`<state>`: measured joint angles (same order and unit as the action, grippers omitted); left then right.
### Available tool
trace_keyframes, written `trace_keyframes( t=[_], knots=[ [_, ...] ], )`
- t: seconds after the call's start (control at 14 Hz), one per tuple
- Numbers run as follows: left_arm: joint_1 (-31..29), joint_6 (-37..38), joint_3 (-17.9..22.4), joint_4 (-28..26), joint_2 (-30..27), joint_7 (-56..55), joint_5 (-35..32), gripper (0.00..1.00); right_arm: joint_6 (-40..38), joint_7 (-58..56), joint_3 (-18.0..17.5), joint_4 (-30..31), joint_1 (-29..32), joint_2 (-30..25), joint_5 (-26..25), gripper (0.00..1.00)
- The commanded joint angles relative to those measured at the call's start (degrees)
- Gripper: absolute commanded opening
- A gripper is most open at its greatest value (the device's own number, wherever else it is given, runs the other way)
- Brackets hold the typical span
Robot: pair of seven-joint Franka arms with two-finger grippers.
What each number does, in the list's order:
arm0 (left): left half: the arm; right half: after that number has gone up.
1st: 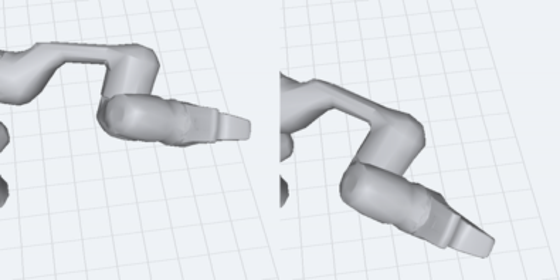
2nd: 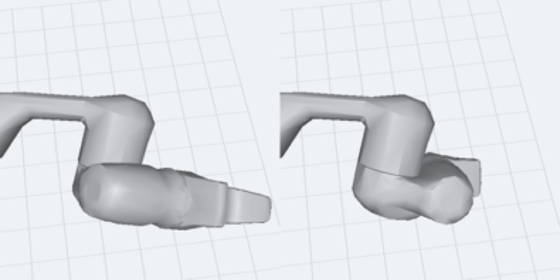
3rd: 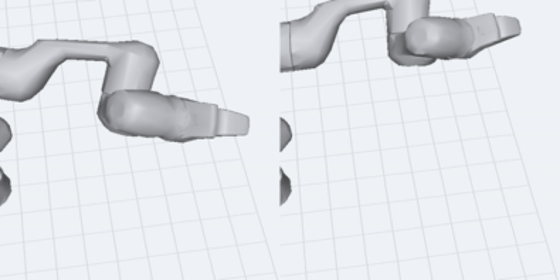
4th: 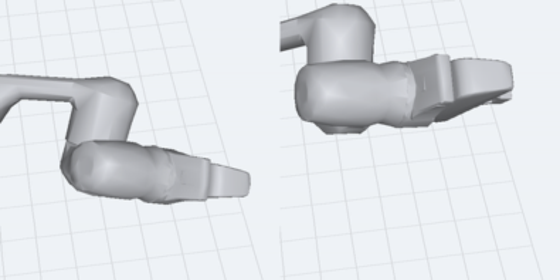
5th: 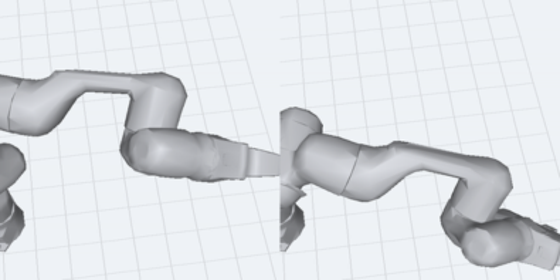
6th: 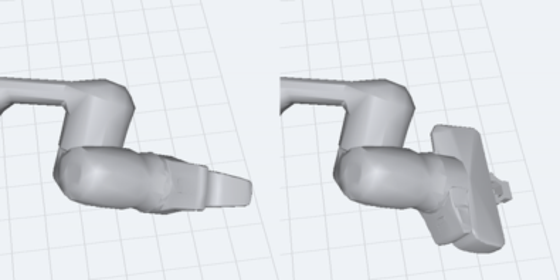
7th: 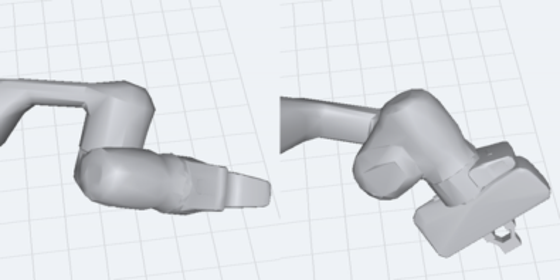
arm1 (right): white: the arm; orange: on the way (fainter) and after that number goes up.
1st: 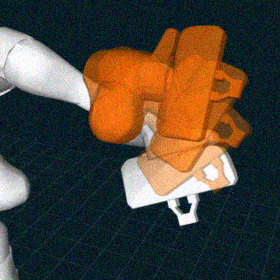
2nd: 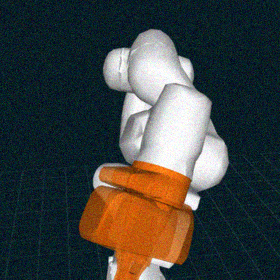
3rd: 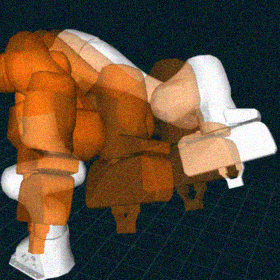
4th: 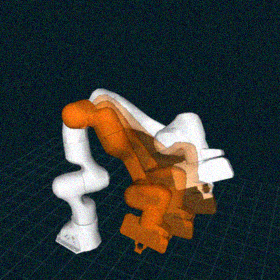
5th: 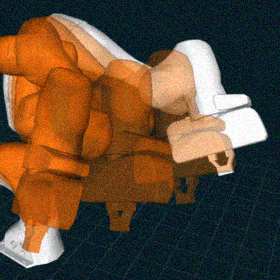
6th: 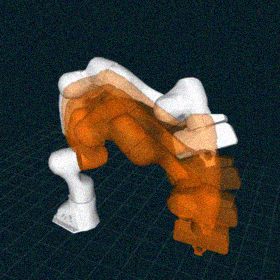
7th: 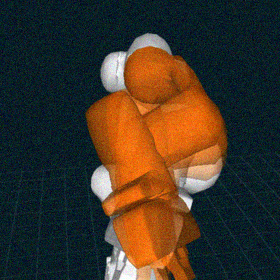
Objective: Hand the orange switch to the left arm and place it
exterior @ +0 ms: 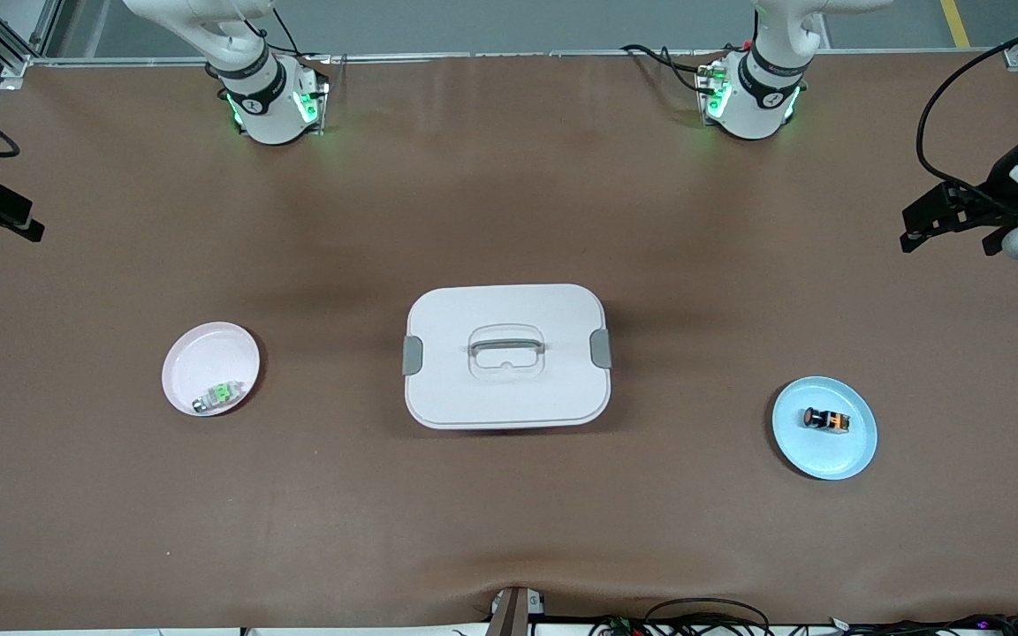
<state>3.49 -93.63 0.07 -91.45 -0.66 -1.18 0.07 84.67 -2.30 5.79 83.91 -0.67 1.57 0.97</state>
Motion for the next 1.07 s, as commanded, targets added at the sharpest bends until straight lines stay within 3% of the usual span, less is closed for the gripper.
trace_keyframes(
  t=[0.0,1.0],
  knots=[
    [0.4,1.3,0.2,1.6,1.1,-4.3,0.6,1.0,0.6,0.2,-0.2,1.4,0.4,-1.3,0.7,1.0],
    [0.2,1.8,0.2,1.8,1.2,-3.6,0.5,1.0,0.9,1.0,-0.3,1.4,0.1,-1.4,1.6,1.0]
  ],
)
